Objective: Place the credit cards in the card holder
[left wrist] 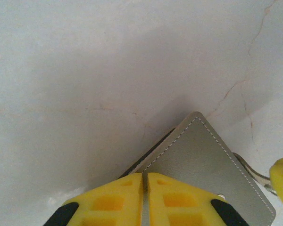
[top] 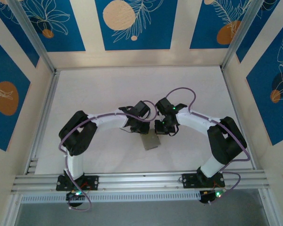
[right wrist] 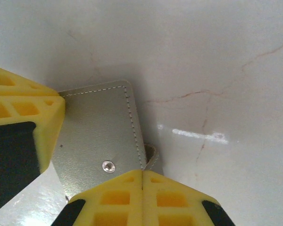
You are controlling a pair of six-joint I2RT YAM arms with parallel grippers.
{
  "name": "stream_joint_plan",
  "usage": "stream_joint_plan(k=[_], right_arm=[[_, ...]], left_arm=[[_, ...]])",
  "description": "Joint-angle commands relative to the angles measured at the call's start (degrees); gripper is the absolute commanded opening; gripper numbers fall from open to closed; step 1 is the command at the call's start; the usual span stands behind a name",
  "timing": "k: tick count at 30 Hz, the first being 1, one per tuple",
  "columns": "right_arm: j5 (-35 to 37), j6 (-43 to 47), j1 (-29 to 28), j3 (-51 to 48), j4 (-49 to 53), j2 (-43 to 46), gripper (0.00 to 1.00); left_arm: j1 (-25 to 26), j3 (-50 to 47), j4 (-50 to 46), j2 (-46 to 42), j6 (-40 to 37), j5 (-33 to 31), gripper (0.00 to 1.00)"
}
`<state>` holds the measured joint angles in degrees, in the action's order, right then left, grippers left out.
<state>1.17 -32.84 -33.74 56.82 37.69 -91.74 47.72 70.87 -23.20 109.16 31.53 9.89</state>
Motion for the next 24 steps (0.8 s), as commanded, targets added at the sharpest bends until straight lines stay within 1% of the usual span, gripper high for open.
stream_joint_plan(k=[1, 5, 8, 12, 14, 17, 24], right_arm=[[-4.5, -2.7, 0.0, 0.4, -1.4, -1.7, 0.0], [-6.9, -5.5, -0.5, 0.8, -4.6, -4.3, 0.0], [-6.3, -6.9, -1.4, 1.3, -5.0, -6.0, 0.0], [-8.1, -8.9, -1.7, 1.0, -7.0, -7.3, 0.0], [-7.7, -9.8, -1.8, 1.2, -7.2, -7.6, 0.0], [-8.1, -10.9, -1.1, 0.9, -7.6, -7.5, 0.0], [-12.1, -12.8, 1.2, -1.0, -10.3, -5.7, 0.0]], left_arm=[[1.0, -1.1, -0.5, 1.3, 0.2, 0.7, 0.11], [1.4, -1.2, -0.2, 1.2, 0.5, 0.8, 0.11], [1.5, -1.4, -0.1, 1.1, 0.7, 0.8, 0.11], [1.6, -1.9, 0.3, 1.1, 0.8, 1.0, 0.11], [1.6, -2.1, 0.6, 1.1, 0.9, 1.1, 0.11], [1.7, -2.4, 0.9, 1.0, 1.1, 1.1, 0.11], [1.7, -2.8, 1.4, 0.8, 1.2, 1.2, 0.11]])
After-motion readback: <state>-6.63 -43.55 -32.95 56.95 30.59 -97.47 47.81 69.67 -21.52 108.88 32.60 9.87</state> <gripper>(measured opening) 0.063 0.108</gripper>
